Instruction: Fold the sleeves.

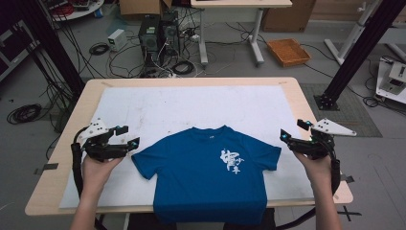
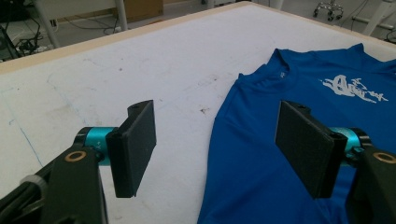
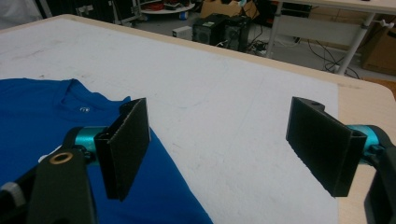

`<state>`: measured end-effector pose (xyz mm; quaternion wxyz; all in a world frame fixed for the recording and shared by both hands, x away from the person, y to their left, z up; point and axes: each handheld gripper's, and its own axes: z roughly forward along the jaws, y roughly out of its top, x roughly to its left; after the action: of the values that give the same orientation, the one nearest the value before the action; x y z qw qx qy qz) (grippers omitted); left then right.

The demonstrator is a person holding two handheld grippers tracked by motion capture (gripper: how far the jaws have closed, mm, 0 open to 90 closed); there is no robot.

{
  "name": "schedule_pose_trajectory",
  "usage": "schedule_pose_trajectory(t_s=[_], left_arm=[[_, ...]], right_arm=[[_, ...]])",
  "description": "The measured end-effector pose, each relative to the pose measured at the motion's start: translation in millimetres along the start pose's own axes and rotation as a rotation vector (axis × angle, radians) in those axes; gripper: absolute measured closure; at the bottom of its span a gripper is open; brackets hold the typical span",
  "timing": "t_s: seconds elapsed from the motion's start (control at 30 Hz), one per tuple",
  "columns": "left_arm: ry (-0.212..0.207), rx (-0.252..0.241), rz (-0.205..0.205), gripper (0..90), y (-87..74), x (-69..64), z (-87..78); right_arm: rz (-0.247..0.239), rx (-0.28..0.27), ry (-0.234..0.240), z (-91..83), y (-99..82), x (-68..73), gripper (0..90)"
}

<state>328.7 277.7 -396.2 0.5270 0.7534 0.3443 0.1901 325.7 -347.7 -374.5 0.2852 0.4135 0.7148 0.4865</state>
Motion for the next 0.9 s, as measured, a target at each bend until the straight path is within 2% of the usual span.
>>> schedule_pose_trajectory(t_s=[0.13, 0.33, 0.47, 0.7, 0.9], left_arm=[[-0.002, 0.011, 0.008, 29.5, -0.6, -0.5, 0.2], [-0.004, 0.028, 0.020, 29.5, -1.4, -1.4, 3.0], [-0.017, 0.048, 0.014, 29.5, -3.1, -1.3, 5.1], [-0.013, 0.065, -0.020, 29.7, -10.0, 2.9, 1.4], [-0.037, 0.102, -0.053, 30.5, -16.9, 8.4, -0.8]], right_arm=[[-0.002, -0.008, -0.001, -1.8, 1.1, -0.6, 21.5], [0.023, -0.015, -0.006, -3.0, 0.9, -4.0, 21.5], [0.033, -0.010, -0.006, -2.1, 0.6, -4.5, 21.5], [0.034, -0.029, -0.003, -0.9, 3.3, -3.1, 21.5], [0.029, -0.027, 0.001, 1.9, 4.2, -2.1, 21.6]])
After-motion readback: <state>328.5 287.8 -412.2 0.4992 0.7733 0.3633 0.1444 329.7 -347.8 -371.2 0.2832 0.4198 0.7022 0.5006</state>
